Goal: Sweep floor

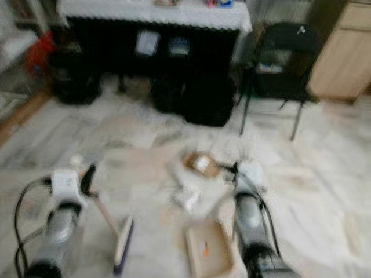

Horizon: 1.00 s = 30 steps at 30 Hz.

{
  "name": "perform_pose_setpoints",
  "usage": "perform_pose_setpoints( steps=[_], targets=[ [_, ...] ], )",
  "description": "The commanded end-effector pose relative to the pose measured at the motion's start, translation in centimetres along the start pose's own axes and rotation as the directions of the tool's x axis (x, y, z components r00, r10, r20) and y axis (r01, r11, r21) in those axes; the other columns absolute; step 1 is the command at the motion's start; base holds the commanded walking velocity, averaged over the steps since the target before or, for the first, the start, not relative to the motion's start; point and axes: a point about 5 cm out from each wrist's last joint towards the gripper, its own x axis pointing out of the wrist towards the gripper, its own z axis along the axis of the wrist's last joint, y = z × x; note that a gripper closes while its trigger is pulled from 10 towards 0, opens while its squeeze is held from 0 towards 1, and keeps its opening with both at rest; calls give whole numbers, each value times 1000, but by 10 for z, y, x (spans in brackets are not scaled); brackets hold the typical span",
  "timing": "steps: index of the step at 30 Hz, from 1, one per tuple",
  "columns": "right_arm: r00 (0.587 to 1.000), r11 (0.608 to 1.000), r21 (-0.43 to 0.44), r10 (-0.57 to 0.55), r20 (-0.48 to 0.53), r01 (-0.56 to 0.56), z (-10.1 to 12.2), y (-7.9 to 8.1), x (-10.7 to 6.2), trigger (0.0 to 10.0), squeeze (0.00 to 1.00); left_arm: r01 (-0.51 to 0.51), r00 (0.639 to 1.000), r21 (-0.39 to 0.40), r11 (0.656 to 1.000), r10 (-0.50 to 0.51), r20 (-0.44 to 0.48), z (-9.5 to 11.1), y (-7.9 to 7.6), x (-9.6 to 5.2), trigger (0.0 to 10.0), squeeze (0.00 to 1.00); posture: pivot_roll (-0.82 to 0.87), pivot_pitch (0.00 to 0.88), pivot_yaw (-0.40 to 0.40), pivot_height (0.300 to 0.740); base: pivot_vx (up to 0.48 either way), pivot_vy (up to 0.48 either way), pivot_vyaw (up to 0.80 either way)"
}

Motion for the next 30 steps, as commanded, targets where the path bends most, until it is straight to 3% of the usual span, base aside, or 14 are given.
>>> perform_pose_setpoints(
  steps=[1,10,16,30],
  targets=[
    [999,999,4,-33,23,33,3,-10,2,10000,0,5,999,1,1000,-5,31,7,-4,4,10000,0,43,0,-7,740,322,0,0],
    [999,999,9,-34,13,33,2,-10,2,10000,0,5,999,0,1000,-5,32,7,-3,4,10000,0,44,0,-8,740,321,0,0],
    [999,999,9,-31,24,31,3,-10,2,10000,0,5,1000,2,1000,-6,31,7,-3,4,10000,0,44,0,-6,740,319,0,-555],
    [999,1000,6,-29,23,28,3,-9,2,10000,0,6,1000,2,1000,-6,30,7,-3,5,10000,0,43,0,-6,740,321,0,0]
  ],
)
